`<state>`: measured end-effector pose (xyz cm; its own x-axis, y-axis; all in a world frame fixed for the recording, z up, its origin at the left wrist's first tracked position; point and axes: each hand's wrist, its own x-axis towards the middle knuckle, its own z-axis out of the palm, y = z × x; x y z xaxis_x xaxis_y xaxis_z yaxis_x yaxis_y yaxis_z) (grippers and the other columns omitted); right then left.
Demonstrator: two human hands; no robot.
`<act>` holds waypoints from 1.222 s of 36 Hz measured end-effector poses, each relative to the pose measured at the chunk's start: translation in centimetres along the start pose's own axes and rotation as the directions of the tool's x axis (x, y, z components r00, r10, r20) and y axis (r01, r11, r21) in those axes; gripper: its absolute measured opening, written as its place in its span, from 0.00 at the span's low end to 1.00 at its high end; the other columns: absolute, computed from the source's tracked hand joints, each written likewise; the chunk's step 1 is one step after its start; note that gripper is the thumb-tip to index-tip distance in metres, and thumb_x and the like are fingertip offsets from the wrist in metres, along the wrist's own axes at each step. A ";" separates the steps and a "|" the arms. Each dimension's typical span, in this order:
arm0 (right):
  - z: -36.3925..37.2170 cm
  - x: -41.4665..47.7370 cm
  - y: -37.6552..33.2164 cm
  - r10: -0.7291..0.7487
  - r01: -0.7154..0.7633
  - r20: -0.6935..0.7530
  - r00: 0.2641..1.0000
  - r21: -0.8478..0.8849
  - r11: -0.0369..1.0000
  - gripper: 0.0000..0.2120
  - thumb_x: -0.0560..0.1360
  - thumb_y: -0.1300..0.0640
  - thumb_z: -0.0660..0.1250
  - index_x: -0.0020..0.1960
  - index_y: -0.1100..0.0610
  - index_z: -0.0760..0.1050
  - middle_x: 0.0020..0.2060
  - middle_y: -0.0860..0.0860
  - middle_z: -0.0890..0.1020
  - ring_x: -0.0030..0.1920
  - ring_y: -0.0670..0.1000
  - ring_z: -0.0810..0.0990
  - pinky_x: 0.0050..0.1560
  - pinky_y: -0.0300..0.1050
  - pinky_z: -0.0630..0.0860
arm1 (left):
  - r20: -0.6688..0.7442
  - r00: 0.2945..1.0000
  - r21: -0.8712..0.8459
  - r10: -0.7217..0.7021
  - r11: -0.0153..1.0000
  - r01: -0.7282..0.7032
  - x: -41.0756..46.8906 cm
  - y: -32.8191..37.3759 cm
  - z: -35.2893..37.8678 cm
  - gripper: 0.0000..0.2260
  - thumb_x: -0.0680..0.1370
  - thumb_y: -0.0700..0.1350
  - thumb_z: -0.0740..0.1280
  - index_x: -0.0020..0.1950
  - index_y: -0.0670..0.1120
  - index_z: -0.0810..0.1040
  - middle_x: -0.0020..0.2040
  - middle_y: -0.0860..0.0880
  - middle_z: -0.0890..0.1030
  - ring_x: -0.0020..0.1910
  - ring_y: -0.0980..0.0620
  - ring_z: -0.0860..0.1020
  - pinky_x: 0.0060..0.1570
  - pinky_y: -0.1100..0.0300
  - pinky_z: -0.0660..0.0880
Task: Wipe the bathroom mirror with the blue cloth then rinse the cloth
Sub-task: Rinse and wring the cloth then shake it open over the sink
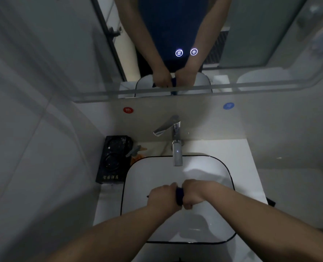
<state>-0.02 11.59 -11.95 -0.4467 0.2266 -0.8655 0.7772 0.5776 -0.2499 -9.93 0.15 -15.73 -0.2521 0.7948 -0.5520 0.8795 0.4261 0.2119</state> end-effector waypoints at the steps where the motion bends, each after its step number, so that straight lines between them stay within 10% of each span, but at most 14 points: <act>1: 0.4 0.1 0.2 -0.011 0.011 -0.025 1.000 -0.015 1.000 0.09 0.72 0.53 0.75 0.48 0.56 0.79 0.41 0.52 0.80 0.43 0.56 0.81 0.42 0.46 0.76 | 0.021 1.000 -0.009 -0.007 1.000 0.007 0.0 0.0 -0.1 0.16 0.79 0.54 0.70 0.63 0.48 0.75 0.56 0.47 0.85 0.53 0.44 0.85 0.46 0.55 0.76; 5: 2.7 0.0 0.9 -0.080 0.033 -0.304 0.949 -0.157 0.987 0.35 0.73 0.52 0.74 0.76 0.53 0.65 0.60 0.54 0.77 0.61 0.58 0.79 0.61 0.51 0.78 | 0.293 0.954 -0.204 -0.057 0.971 0.121 0.2 -0.1 -1.1 0.08 0.79 0.44 0.69 0.57 0.45 0.79 0.52 0.45 0.84 0.53 0.44 0.85 0.48 0.55 0.79; 8: 4.1 -1.2 0.9 -0.197 0.043 -0.519 0.832 -0.293 0.955 0.51 0.70 0.53 0.74 0.87 0.50 0.50 0.79 0.58 0.65 0.81 0.65 0.62 0.84 0.59 0.55 | 0.514 0.856 -0.549 -0.053 0.747 0.376 -0.1 -0.6 -2.5 0.13 0.77 0.35 0.71 0.61 0.41 0.80 0.52 0.40 0.86 0.42 0.44 0.87 0.42 0.53 0.84; 11: 5.4 -2.1 1.6 -0.319 0.140 -0.606 0.728 -0.324 0.936 0.49 0.74 0.55 0.73 0.87 0.46 0.49 0.85 0.56 0.57 0.87 0.64 0.48 0.84 0.59 0.37 | 0.588 0.807 -0.669 0.050 0.590 0.451 -0.9 -1.0 -4.2 0.15 0.77 0.34 0.72 0.63 0.43 0.78 0.54 0.41 0.86 0.38 0.49 0.85 0.36 0.58 0.82; 15: 6.8 -2.6 3.6 -0.488 0.217 -0.684 0.542 -0.447 0.868 0.41 0.75 0.54 0.72 0.85 0.46 0.61 0.83 0.56 0.65 0.85 0.64 0.59 0.84 0.66 0.57 | 0.694 0.711 -0.654 0.119 0.517 0.552 -1.6 -1.3 -5.3 0.15 0.75 0.37 0.73 0.61 0.43 0.79 0.44 0.46 0.83 0.34 0.54 0.79 0.35 0.61 0.76; 19: 6.7 -3.6 4.4 -0.504 0.217 -0.708 0.496 -0.461 0.861 0.41 0.76 0.54 0.71 0.85 0.44 0.59 0.83 0.55 0.64 0.84 0.63 0.60 0.85 0.62 0.50 | 0.775 0.574 -0.630 0.262 0.389 0.672 -1.9 -1.5 -6.4 0.09 0.78 0.43 0.73 0.57 0.46 0.78 0.40 0.51 0.80 0.32 0.58 0.73 0.30 0.68 0.72; 23: 5.5 -2.9 5.0 -0.530 0.312 -0.725 0.440 -0.430 0.847 0.35 0.74 0.51 0.75 0.80 0.50 0.70 0.68 0.56 0.77 0.70 0.62 0.75 0.72 0.63 0.75 | 0.801 0.468 -0.594 0.373 0.400 0.698 -2.4 -0.2 -6.8 0.07 0.79 0.46 0.76 0.52 0.49 0.79 0.38 0.53 0.75 0.28 0.60 0.70 0.27 0.69 0.69; 29: 3.3 -4.2 4.5 -0.478 0.225 -0.569 0.669 -0.457 0.860 0.48 0.67 0.47 0.79 0.82 0.47 0.61 0.58 0.55 0.79 0.52 0.58 0.82 0.50 0.51 0.82 | 0.711 0.664 -0.652 0.231 0.570 0.500 -3.6 1.7 -7.7 0.14 0.77 0.51 0.78 0.57 0.48 0.78 0.38 0.52 0.78 0.30 0.57 0.71 0.32 0.64 0.71; 33: 0.8 -5.6 2.8 -0.397 0.145 -0.373 0.839 -0.549 0.823 0.33 0.76 0.51 0.74 0.77 0.51 0.64 0.61 0.57 0.79 0.55 0.62 0.84 0.46 0.51 0.76 | 0.563 0.824 -0.614 0.067 0.701 0.363 -3.7 2.8 -6.0 0.10 0.77 0.48 0.76 0.49 0.46 0.78 0.33 0.50 0.77 0.25 0.54 0.73 0.29 0.60 0.71; 38: -0.6 -6.2 1.0 -0.386 0.089 -0.287 0.877 -0.692 0.716 0.18 0.78 0.59 0.70 0.67 0.58 0.72 0.57 0.56 0.84 0.54 0.61 0.85 0.43 0.49 0.70 | 0.340 0.940 -0.336 0.000 0.934 0.121 -2.8 3.6 -4.8 0.09 0.78 0.47 0.73 0.41 0.47 0.76 0.35 0.49 0.75 0.33 0.50 0.75 0.36 0.57 0.72; 44: -1.2 -4.5 -0.2 -0.302 0.056 -0.267 0.915 -0.656 0.753 0.15 0.76 0.55 0.72 0.62 0.55 0.77 0.54 0.52 0.84 0.51 0.57 0.85 0.44 0.49 0.75 | 0.181 0.976 -0.214 -0.121 0.964 0.159 -1.2 3.3 -3.1 0.06 0.75 0.51 0.73 0.47 0.50 0.80 0.42 0.51 0.81 0.43 0.49 0.81 0.43 0.57 0.78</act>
<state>1.31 11.46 -7.48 -0.7617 0.2428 -0.6007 0.2688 0.9620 0.0479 -7.96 1.94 -11.87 -0.2793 0.6458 -0.7106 0.7214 0.6295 0.2885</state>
